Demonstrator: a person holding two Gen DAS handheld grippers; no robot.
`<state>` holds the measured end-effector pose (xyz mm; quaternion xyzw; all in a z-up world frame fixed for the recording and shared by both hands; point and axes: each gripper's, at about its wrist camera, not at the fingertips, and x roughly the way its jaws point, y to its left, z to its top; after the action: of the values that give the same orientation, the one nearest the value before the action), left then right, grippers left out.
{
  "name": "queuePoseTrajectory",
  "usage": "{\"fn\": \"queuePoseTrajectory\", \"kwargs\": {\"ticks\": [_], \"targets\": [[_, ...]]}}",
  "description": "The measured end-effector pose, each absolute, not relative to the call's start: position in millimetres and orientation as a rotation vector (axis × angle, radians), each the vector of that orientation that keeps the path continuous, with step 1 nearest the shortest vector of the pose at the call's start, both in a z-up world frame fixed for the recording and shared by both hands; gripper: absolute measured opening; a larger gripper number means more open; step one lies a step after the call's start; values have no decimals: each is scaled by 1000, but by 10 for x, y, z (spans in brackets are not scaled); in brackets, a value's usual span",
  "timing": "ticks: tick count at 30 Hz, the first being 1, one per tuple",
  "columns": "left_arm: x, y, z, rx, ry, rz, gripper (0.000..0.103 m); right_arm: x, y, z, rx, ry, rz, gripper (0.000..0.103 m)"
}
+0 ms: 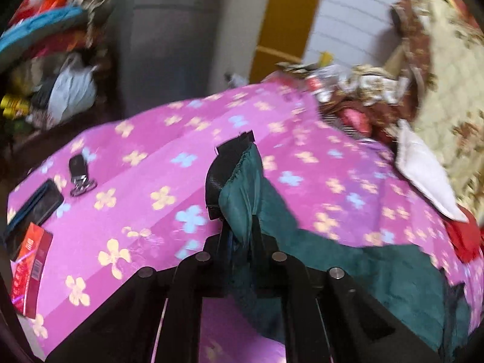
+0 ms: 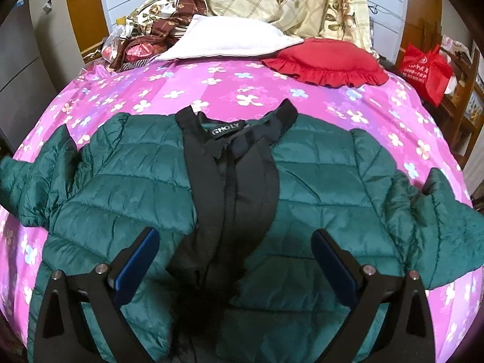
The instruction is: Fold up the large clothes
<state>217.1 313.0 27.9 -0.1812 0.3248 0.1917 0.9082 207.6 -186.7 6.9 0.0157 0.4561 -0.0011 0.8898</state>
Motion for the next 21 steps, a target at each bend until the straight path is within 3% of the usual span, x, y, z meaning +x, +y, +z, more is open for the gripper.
{"fn": "queuePoseTrajectory", "kwargs": {"ticks": [13, 21], "targets": [[1849, 1588, 810, -189, 636, 124, 0, 1839, -2143, 184, 0, 935, -46, 102], [1819, 661, 821, -97, 673, -6, 0, 1666, -2471, 244, 18, 924, -77, 102]]}}
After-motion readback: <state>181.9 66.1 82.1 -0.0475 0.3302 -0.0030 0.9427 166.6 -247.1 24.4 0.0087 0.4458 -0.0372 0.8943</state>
